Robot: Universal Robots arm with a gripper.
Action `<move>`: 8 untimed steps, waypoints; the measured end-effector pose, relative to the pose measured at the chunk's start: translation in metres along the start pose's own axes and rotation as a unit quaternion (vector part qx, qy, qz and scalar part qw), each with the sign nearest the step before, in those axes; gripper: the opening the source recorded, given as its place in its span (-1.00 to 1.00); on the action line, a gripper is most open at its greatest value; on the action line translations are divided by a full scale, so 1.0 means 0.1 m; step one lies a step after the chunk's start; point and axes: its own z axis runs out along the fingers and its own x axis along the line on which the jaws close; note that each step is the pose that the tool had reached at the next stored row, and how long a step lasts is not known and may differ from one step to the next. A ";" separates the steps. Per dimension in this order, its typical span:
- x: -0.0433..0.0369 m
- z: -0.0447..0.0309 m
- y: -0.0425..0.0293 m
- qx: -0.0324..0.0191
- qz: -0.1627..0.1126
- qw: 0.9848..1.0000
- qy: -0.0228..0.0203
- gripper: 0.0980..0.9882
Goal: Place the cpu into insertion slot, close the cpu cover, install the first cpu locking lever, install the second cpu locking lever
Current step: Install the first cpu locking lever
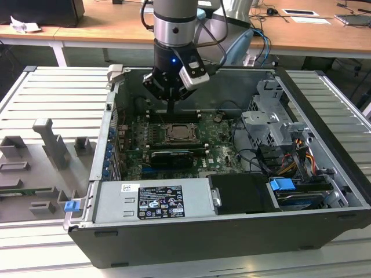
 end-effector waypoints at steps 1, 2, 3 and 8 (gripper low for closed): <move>0.009 0.017 -0.001 0.000 0.000 1.000 0.000 -0.98; 0.032 0.035 -0.002 -0.001 0.000 1.000 0.000 -0.98; 0.051 0.041 -0.003 -0.001 0.000 1.000 0.000 -0.98; 0.178 0.055 -0.007 -0.003 -0.001 1.000 0.000 -0.98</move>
